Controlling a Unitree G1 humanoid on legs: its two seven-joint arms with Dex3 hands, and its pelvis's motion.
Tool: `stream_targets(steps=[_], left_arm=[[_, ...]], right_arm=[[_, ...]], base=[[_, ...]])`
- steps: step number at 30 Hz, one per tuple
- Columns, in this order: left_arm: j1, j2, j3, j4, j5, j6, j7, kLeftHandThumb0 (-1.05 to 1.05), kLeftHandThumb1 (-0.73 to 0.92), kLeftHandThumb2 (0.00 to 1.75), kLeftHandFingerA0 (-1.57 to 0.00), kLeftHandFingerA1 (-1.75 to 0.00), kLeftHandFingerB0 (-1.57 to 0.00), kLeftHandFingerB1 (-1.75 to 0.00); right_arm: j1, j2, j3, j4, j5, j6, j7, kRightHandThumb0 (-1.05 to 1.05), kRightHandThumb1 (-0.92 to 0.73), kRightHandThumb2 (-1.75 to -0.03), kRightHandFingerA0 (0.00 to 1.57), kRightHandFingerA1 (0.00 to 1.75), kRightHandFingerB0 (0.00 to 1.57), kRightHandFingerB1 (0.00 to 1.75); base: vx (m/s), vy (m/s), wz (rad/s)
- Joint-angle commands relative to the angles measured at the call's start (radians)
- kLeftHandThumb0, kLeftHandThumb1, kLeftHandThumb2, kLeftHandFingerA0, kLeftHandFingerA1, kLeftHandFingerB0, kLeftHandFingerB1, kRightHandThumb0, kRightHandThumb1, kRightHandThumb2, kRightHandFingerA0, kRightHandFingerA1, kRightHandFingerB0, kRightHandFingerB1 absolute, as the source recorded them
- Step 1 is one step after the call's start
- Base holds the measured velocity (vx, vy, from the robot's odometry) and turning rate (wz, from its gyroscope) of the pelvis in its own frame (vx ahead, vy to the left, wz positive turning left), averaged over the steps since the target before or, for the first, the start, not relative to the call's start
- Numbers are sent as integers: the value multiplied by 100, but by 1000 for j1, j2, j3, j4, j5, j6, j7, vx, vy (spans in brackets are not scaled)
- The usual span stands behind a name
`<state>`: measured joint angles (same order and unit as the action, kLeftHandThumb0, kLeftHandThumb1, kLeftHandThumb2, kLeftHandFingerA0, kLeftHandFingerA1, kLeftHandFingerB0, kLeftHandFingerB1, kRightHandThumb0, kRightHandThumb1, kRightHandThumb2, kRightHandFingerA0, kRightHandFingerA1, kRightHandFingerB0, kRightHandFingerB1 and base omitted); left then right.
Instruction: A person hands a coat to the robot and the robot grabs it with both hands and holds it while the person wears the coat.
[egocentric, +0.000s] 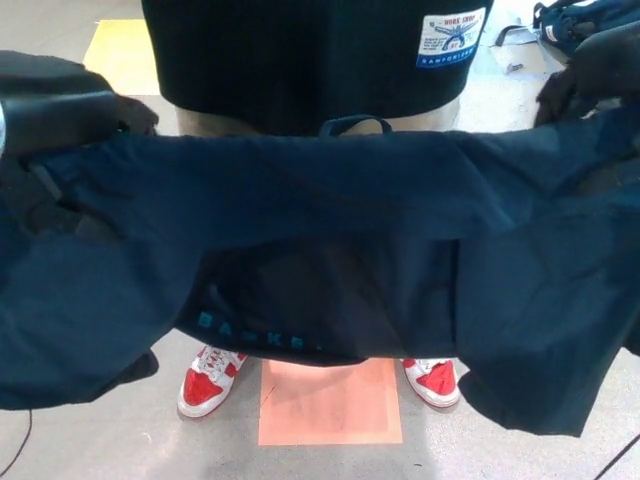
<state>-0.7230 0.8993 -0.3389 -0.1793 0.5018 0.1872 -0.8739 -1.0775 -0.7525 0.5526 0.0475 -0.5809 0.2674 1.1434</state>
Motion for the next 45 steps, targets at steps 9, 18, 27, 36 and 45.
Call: stream_targets(steps=[9,18,27,36,45], left_arm=[[136,-85,35,148,192,-210,601,-35,81,64,-76,-175,-57,-144],[176,-92,79,188,198,-203,732,-40,81,65,-83,-173,-67,-143],[173,-171,88,285,245,-217,1018,-34,87,65,-90,-175,-62,-161],[63,-192,65,422,323,-217,1248,-33,87,65,-91,-175,-62,-161],[-100,-198,55,519,345,-219,1315,-33,81,64,-92,-174,-64,-157]], right_arm=[[311,-20,-153,64,-119,-387,-812,-39,-83,-68,78,166,65,139],[340,79,-202,108,-87,-392,-957,-39,-79,-62,81,175,57,162],[365,149,-280,121,-126,-296,-1155,-39,-82,-69,92,153,80,117],[244,230,-437,219,-77,-258,-1384,-36,-87,-64,87,175,59,167],[65,189,-486,327,-52,-245,-1369,-40,-90,-66,94,123,83,103]], base=[[0,0,0],[0,0,0],[0,0,0],[0,0,0],[0,0,0]])
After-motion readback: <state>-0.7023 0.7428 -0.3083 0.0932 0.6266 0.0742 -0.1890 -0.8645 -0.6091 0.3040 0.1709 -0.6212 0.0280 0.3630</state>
